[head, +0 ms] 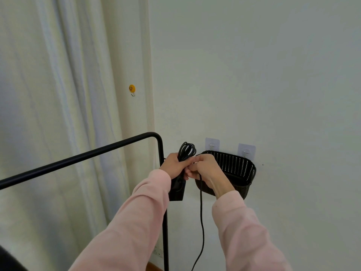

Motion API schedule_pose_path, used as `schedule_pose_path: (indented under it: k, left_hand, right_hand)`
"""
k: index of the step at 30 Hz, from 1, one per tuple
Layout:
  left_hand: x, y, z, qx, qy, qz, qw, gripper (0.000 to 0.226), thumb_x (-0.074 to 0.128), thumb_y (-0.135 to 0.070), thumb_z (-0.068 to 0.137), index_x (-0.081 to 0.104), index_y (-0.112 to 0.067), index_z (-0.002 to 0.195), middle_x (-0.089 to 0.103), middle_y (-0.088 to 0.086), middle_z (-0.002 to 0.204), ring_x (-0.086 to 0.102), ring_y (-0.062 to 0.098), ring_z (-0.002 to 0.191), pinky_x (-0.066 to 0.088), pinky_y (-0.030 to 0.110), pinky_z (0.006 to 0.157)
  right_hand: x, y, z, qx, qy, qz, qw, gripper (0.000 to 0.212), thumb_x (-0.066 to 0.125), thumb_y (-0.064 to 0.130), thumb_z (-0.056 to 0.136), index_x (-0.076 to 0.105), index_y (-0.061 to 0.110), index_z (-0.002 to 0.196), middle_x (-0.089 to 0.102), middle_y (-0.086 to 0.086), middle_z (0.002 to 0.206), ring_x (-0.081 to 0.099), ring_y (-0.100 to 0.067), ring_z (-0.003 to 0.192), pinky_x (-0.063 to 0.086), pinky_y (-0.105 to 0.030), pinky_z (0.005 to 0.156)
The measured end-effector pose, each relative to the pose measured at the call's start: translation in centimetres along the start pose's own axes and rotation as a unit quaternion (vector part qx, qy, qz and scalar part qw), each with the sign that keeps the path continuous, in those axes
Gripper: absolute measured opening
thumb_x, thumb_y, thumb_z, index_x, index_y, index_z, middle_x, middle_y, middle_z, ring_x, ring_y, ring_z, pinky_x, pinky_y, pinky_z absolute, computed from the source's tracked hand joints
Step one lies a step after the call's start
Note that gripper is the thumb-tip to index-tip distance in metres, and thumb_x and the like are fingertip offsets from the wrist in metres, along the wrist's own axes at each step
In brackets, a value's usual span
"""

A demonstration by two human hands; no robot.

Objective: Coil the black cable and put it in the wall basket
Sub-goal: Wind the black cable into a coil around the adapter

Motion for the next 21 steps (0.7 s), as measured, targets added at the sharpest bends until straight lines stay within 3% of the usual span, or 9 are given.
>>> schedule_pose_path:
  k: [4,6,10,14,17,21]
  left_hand:
    - [0.2,-0.2,0.1,0.019,-0.002,0.022,1.0,0.031,0.055,-0.024,0.09,0.055,-0.012,0.062,0.051,-0.004,0.032,0.048,0.009,0.034,0.046,0.019,0.05]
    - [0.1,-0.1,0.1,0.021,-0.008,0.022,0.999,0.031,0.053,-0.022,0.091,0.056,-0.013,0.062,0.05,-0.004,0.034,0.046,0.011,0.035,0.046,0.02,0.054]
    - [-0.8,0.1,0.0,0.008,-0.039,-0.012,0.999,0.025,0.052,-0.023,0.092,0.06,-0.008,0.073,0.048,-0.005,0.037,0.042,0.012,0.034,0.045,0.02,0.051]
    - [-1.4,0.1,0.0,0.008,-0.06,-0.031,0.998,0.025,0.052,-0.021,0.091,0.061,-0.009,0.071,0.047,-0.004,0.035,0.041,0.011,0.033,0.045,0.017,0.048]
    - [-1.4,0.2,-0.1,0.006,-0.06,-0.03,0.998,0.024,0.053,-0.022,0.091,0.061,-0.009,0.072,0.047,-0.004,0.034,0.042,0.011,0.034,0.046,0.017,0.05]
    - [-1.2,0.4,-0.4,0.004,-0.054,-0.011,0.998,0.024,0.055,-0.023,0.089,0.058,-0.01,0.069,0.049,-0.004,0.039,0.044,0.011,0.034,0.046,0.017,0.051]
  right_hand:
    - [-0.5,0.1,0.2,-0.014,-0.014,0.003,1.0,0.031,0.041,-0.024,0.078,0.055,-0.001,0.094,0.057,-0.016,0.058,0.059,-0.018,0.04,0.053,-0.021,0.044]
    - [-0.9,-0.1,0.3,-0.007,-0.026,-0.009,1.0,0.025,0.045,-0.02,0.08,0.051,0.003,0.087,0.06,-0.014,0.059,0.061,-0.017,0.046,0.053,-0.022,0.047]
    - [-2.3,-0.9,0.2,0.022,-0.047,-0.13,0.99,0.009,0.056,-0.004,0.083,0.059,0.003,0.078,0.064,-0.013,0.072,0.062,-0.017,0.059,0.05,-0.026,0.058]
    - [-3.4,-1.5,-0.1,0.031,-0.08,-0.239,0.967,0.014,0.058,0.009,0.085,0.067,0.002,0.078,0.061,-0.006,0.066,0.054,-0.015,0.063,0.043,-0.022,0.05]
    - [-3.5,-1.1,-0.1,-0.003,-0.098,-0.17,0.981,0.024,0.06,0.013,0.088,0.064,0.002,0.067,0.058,-0.008,0.06,0.048,-0.011,0.048,0.04,-0.017,0.039]
    - [-3.1,0.2,-0.5,-0.046,-0.096,-0.069,0.992,0.02,0.062,0.012,0.088,0.067,-0.002,0.076,0.058,-0.009,0.058,0.049,-0.011,0.045,0.044,-0.014,0.039]
Point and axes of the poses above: each hand's wrist, its own z-axis towards the middle knuckle, its own x-axis out of the palm, y = z × x, the point moved 9 cm from there along z, towards the middle knuckle
